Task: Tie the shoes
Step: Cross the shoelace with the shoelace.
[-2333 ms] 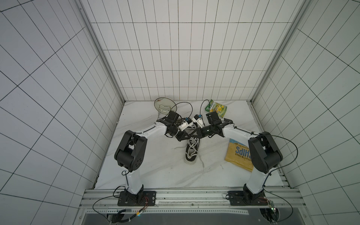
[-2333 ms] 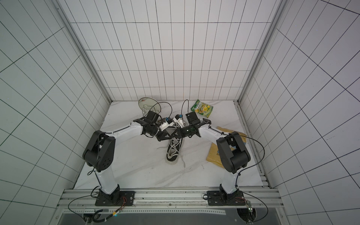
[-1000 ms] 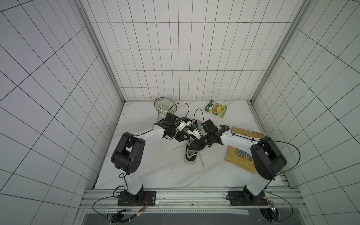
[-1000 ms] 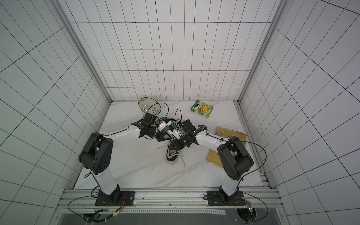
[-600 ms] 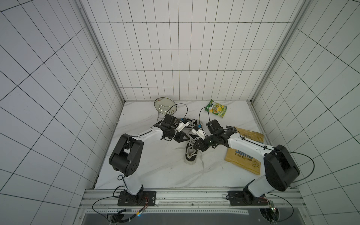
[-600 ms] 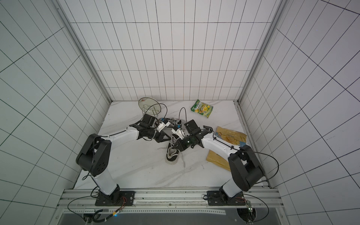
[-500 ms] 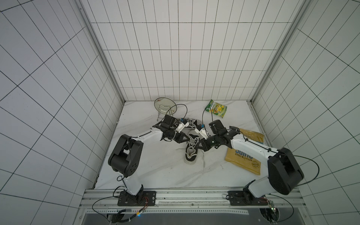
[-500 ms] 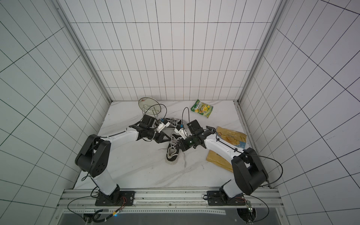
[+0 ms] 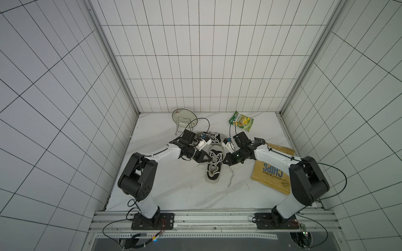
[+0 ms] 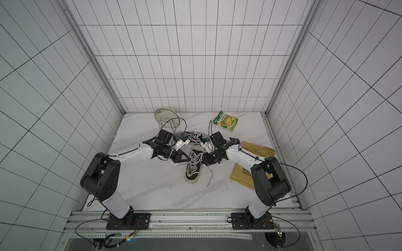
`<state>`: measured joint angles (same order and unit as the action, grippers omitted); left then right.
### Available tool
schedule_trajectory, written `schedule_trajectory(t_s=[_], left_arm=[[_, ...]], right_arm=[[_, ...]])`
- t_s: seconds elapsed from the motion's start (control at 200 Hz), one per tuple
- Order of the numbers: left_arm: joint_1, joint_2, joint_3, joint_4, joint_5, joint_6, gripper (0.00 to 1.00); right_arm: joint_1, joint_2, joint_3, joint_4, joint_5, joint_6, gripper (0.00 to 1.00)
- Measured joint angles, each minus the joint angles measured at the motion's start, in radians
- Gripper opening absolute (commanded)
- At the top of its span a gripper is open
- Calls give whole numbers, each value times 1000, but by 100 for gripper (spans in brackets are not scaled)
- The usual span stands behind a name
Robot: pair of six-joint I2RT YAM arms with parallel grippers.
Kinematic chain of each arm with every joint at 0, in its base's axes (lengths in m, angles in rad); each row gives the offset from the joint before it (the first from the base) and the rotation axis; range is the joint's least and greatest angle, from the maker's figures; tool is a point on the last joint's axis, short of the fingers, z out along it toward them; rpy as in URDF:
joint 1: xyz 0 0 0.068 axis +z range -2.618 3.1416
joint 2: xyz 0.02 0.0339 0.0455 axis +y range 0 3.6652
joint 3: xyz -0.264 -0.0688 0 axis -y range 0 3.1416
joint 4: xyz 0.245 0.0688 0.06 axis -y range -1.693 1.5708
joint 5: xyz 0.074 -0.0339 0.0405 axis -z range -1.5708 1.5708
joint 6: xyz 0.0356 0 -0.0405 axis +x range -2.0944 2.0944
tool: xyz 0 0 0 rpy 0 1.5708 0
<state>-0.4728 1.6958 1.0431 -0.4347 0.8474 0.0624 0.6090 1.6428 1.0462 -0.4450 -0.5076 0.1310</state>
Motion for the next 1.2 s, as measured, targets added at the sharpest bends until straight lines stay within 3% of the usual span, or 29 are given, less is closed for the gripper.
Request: schedule_trajectory(t_s=[0.185, 0.445, 0.505, 0.54, 0.65, 0.815, 0.995, 1.199], left_arm=[[-5, -3, 0, -40, -6, 13, 10], [28, -80, -35, -22, -35, -39, 42], [56, -110, -56, 0, -35, -72, 43], [73, -123, -65, 14, -34, -90, 42], [116, -124, -70, 46, -39, -146, 23], [101, -39, -41, 33, -45, -156, 5], [50, 85, 40, -32, -44, -132, 0], [28, 124, 77, -81, -27, -102, 0]], right_arm=[[17, 26, 31, 18, -6, 5, 0], [35, 40, 31, 31, -18, 10, 0], [35, 40, 31, 35, -19, 11, 0], [35, 40, 31, 36, -19, 11, 0], [35, 40, 31, 37, -21, 11, 0], [35, 40, 31, 39, -29, 11, 0], [35, 40, 31, 45, -31, 11, 0], [40, 40, 31, 47, -36, 11, 0]])
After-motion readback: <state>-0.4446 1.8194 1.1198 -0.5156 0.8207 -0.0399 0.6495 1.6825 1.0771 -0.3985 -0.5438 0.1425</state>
